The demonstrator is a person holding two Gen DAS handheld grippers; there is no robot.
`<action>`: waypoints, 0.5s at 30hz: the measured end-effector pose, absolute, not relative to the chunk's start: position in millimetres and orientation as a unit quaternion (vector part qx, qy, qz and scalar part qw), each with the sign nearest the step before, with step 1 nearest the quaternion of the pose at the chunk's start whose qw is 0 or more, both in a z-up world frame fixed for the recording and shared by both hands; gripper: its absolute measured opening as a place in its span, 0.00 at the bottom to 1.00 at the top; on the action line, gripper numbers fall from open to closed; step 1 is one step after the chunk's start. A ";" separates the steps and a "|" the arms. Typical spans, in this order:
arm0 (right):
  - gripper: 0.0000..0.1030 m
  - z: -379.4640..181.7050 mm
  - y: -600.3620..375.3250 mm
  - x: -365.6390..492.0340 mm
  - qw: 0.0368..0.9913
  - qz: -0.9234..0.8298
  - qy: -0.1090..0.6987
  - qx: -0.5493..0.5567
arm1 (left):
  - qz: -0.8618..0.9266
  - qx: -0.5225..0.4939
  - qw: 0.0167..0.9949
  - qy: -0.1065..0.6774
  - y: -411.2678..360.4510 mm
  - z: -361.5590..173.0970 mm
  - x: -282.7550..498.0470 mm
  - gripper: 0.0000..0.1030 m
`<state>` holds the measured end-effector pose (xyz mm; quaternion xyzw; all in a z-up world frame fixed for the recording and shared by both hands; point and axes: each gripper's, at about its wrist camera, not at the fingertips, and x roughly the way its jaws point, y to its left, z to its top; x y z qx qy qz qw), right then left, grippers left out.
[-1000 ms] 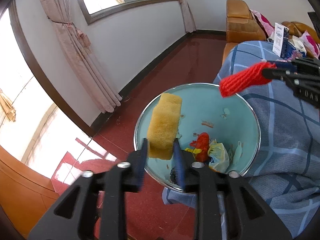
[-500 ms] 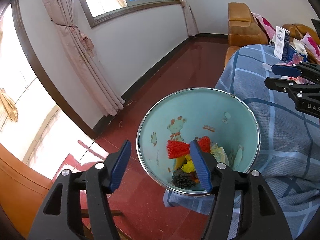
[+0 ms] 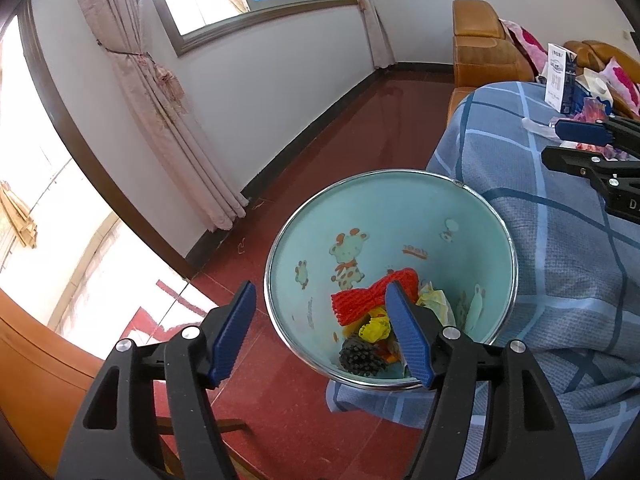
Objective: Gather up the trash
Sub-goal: 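Move both open grippers back over the remaining trash on the table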
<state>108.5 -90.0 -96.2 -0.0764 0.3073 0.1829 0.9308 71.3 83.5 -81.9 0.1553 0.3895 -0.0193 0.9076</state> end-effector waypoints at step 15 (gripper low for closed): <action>0.49 -97.4 -242.4 48.0 0.946 0.029 0.323 -0.010 | -0.080 0.179 0.898 0.394 18.0 -95.1 72.2 0.65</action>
